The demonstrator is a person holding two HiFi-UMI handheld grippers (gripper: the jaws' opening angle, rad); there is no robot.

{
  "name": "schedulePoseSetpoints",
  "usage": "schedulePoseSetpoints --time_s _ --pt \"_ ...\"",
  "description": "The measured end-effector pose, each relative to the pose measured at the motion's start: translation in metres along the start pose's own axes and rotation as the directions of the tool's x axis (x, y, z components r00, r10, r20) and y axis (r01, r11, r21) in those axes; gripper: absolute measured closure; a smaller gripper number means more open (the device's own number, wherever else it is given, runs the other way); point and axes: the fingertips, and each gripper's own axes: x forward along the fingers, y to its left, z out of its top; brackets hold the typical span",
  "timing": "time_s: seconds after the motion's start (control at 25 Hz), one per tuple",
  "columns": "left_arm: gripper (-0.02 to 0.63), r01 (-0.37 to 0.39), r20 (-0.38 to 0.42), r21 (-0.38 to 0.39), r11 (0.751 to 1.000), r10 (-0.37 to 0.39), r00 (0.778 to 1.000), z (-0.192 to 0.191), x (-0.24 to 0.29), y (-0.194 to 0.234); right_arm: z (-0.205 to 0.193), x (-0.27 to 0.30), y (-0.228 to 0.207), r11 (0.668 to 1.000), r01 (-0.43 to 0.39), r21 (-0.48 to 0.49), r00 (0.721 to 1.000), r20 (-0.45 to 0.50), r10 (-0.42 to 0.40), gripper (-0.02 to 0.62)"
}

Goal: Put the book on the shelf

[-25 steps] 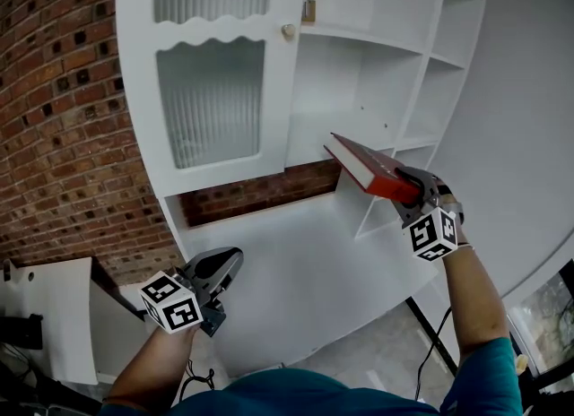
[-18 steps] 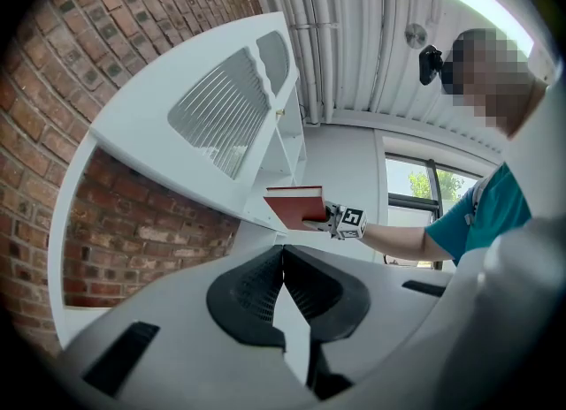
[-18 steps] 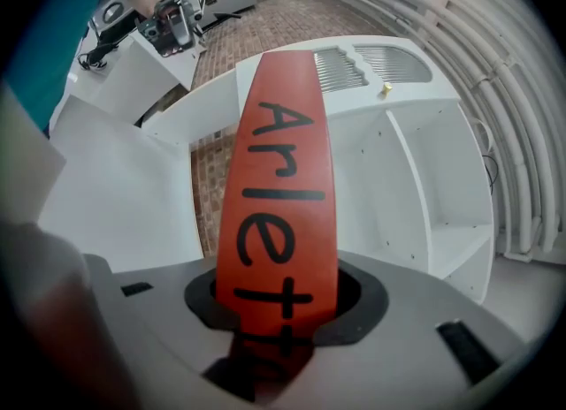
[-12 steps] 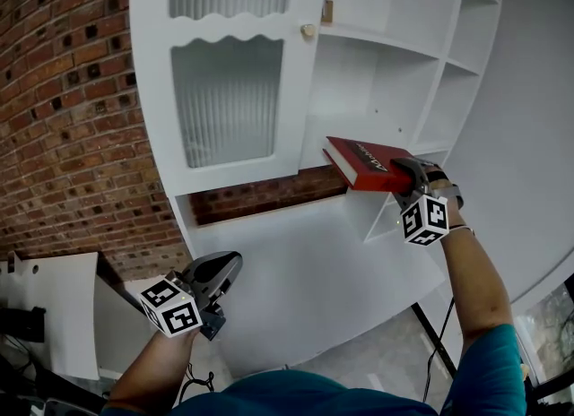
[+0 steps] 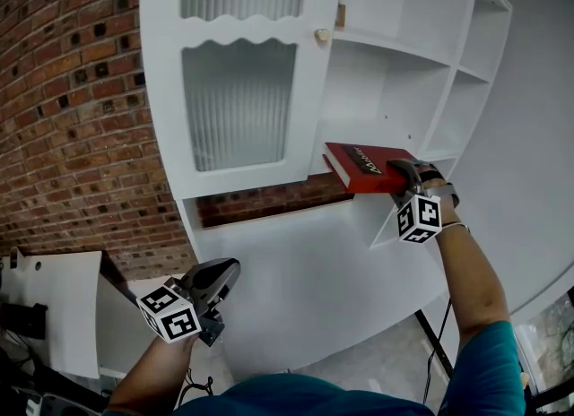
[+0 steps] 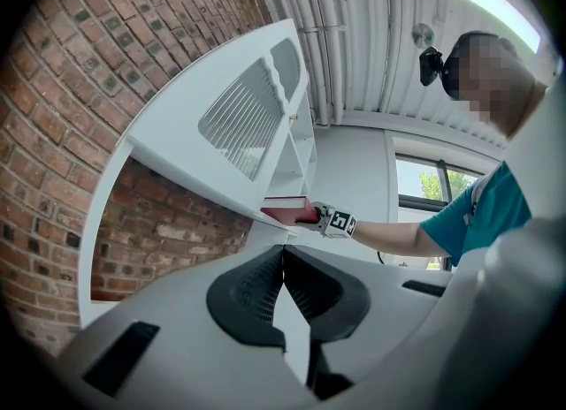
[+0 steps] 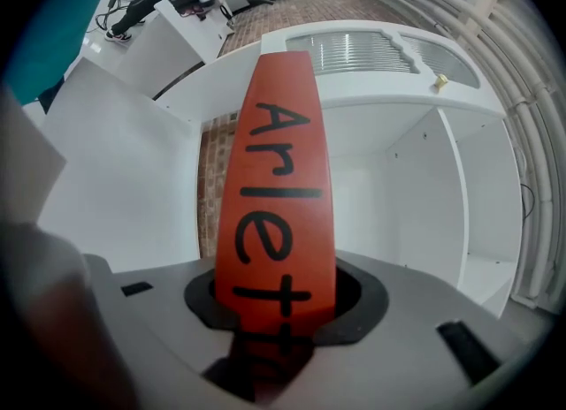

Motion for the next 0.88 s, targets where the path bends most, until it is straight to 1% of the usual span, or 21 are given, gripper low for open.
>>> schedulePoseSetpoints --time_s 0.16,0.44,0.72,0.88 --pt "0.591 -0.009 -0.002 -0.004 1.000 0.009 1.000 -0.001 -0.002 0.003 0.003 0.011 0.001 0.999 -0.013 -0.043 1.000 0.004 0.013 0.419" --pt "0.591 -0.022 0.001 -0.012 1.000 0.022 1.000 -0.002 -0.006 0.007 0.009 0.029 0.000 0.999 -0.021 -0.030 0.999 0.029 0.022 0.414" --pt "0.591 -0.043 0.004 -0.015 0.999 0.043 0.999 -0.004 -0.013 0.014 0.017 0.045 0.009 0.995 -0.095 -0.013 0.993 0.073 0.096 0.377" --pt "0.591 -0.054 0.002 -0.017 0.998 0.054 0.999 -0.005 -0.015 0.019 0.019 0.055 0.009 0.993 -0.115 -0.015 0.990 0.080 0.116 0.365"
